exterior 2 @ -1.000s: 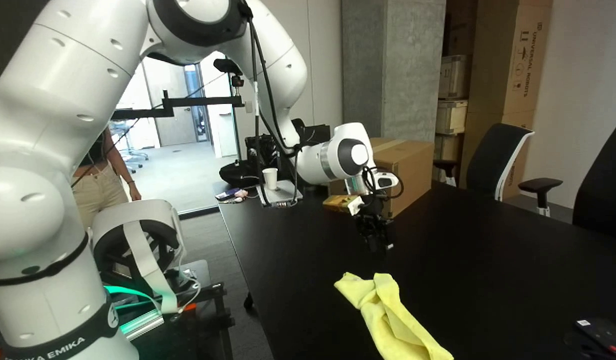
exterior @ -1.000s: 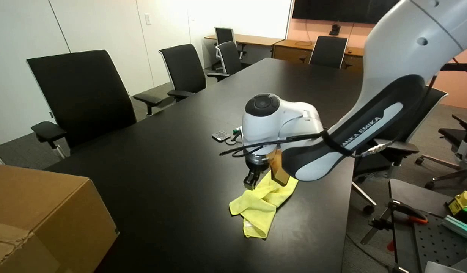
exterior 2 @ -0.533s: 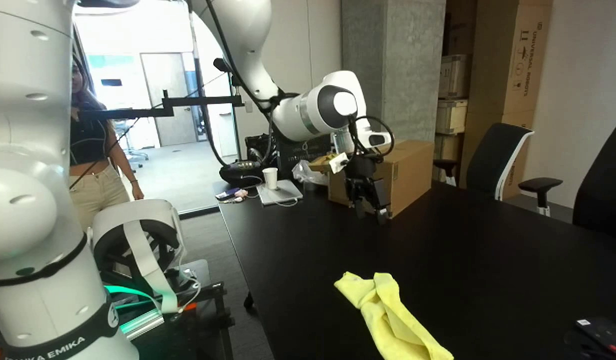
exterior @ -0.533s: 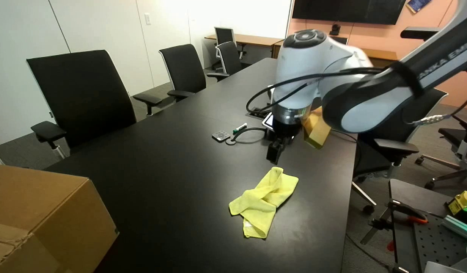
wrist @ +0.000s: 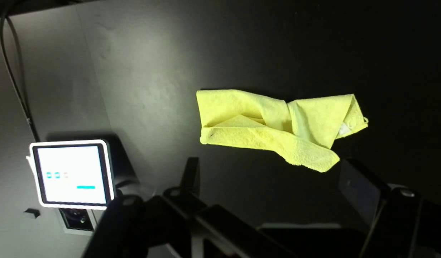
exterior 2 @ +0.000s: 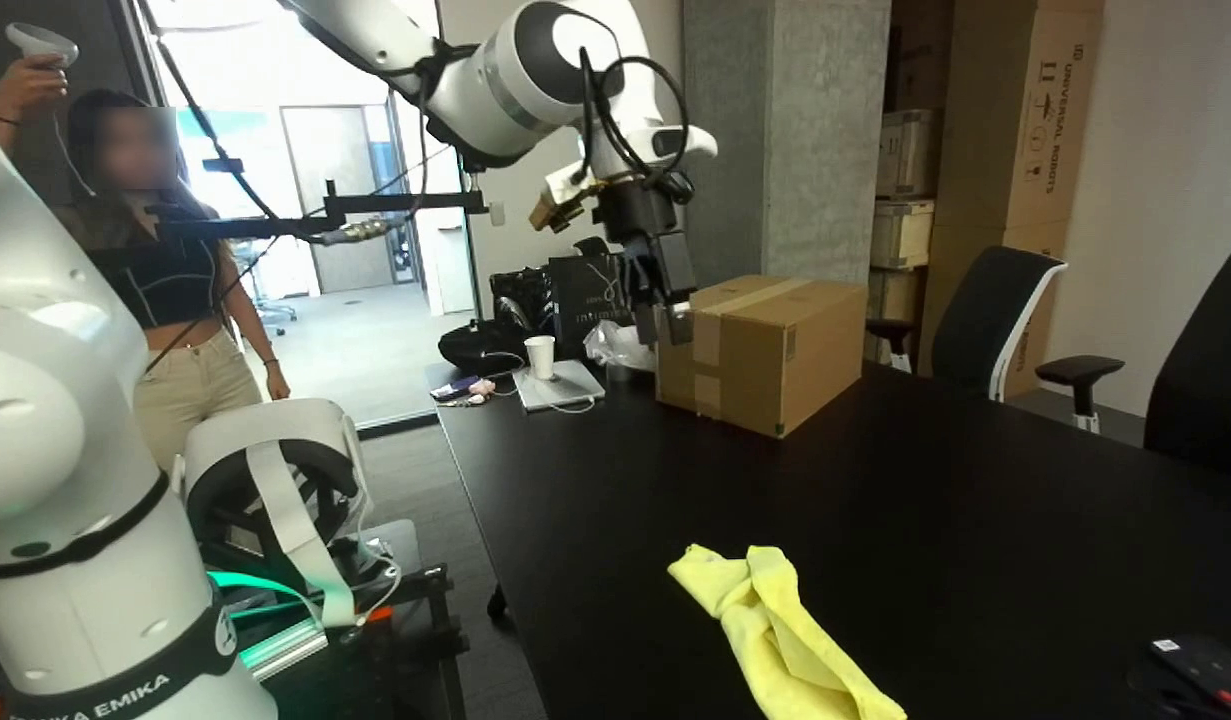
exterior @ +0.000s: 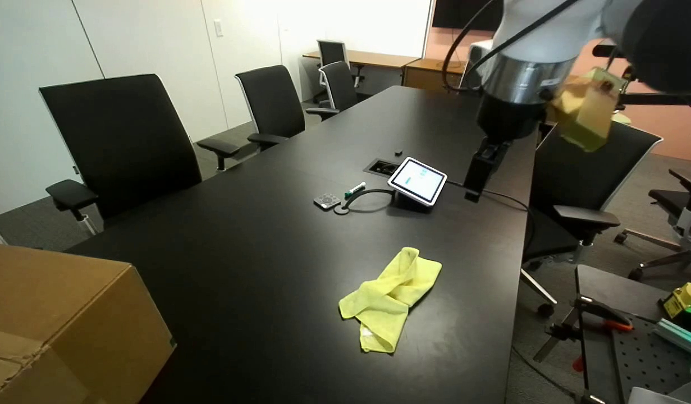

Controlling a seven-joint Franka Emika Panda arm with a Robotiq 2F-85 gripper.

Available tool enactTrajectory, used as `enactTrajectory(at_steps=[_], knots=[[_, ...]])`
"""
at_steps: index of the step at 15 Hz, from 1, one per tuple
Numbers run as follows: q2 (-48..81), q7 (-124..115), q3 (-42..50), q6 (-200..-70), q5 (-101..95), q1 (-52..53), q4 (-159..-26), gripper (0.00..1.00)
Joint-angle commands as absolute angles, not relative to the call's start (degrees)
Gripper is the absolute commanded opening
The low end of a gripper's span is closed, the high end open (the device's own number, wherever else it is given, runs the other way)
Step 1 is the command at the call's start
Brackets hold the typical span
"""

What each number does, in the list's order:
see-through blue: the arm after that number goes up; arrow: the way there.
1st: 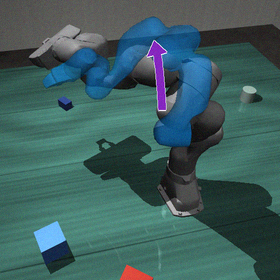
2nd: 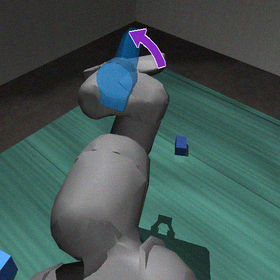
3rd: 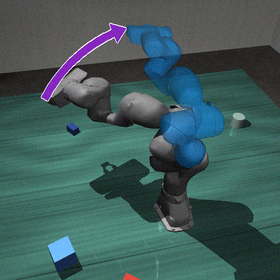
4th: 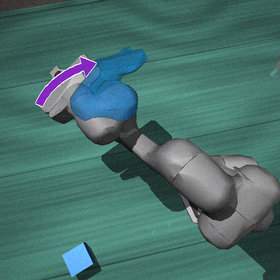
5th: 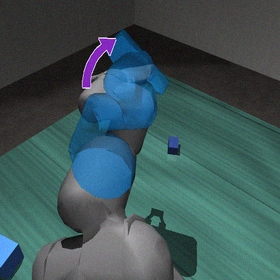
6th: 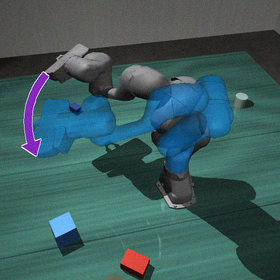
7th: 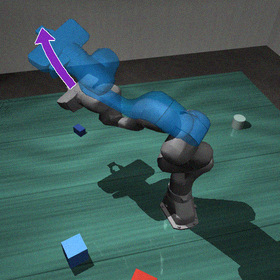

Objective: Fold the towel in half

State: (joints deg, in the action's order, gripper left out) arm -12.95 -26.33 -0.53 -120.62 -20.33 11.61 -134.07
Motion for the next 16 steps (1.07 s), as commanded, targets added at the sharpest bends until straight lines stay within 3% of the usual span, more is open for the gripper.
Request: enactTrajectory(at_steps=[1, 8, 9, 16], knots=[[-27.0, -23.0, -5.1, -114.0, -15.0, 9.5, -138.6, 1.00], [-46.7, -21.5, -10.4, -98.5, -6.6, 9.7, -137.0, 1.00], [-42.1, -22.0, -10.9, -101.1, -7.5, 8.2, -136.9, 1.00], [-42.3, -22.1, -11.7, -100.5, -7.3, 7.3, -137.6, 1.00]])
